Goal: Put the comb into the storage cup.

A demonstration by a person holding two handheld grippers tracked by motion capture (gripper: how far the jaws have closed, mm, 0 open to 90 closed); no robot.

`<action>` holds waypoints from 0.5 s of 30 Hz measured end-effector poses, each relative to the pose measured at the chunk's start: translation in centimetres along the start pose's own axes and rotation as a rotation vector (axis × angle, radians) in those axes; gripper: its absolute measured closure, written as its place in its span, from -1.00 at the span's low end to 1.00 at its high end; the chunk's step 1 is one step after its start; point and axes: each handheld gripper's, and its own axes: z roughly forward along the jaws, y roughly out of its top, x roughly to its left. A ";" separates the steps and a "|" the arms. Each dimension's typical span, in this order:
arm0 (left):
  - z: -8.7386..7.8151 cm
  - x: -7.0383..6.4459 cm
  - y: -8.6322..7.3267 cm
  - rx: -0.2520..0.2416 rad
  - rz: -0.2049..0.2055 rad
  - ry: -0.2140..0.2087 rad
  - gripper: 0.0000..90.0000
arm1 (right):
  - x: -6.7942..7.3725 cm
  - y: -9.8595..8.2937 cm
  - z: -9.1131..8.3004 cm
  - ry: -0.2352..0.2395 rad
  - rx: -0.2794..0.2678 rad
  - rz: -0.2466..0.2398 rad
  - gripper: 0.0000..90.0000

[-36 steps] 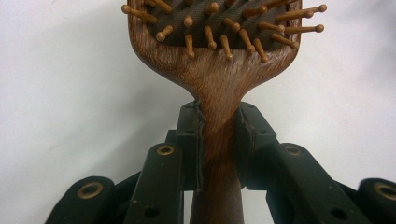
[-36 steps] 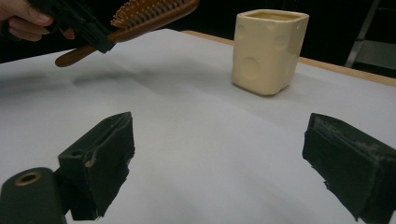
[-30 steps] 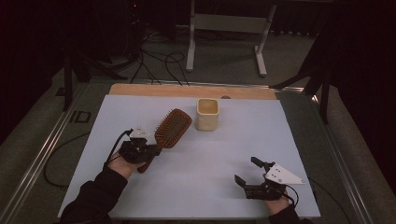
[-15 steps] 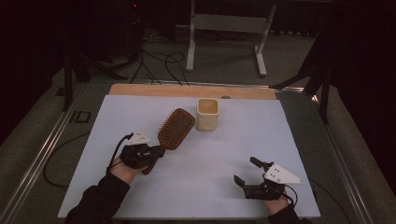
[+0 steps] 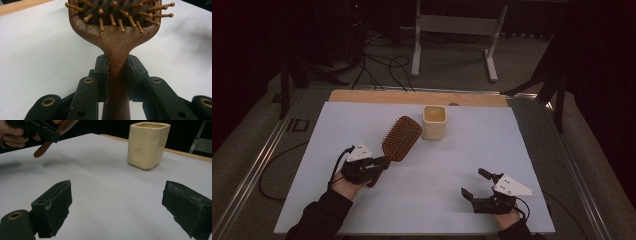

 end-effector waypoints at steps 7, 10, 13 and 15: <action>-0.2 -0.7 -0.6 -0.030 0.048 0.029 0.65 | 0.2 0.6 0.1 0.012 0.012 0.015 -0.80; -0.1 -0.8 -0.8 -0.029 0.057 0.038 0.65 | 0.2 0.9 0.2 0.012 0.018 0.018 -0.80; 0.1 -0.7 -1.1 -0.020 0.059 0.039 0.65 | 0.4 1.5 0.2 0.009 0.034 0.007 -0.80; 0.1 -0.7 -1.2 -0.023 0.057 0.042 0.65 | 0.5 1.7 0.2 0.008 0.038 0.005 -0.80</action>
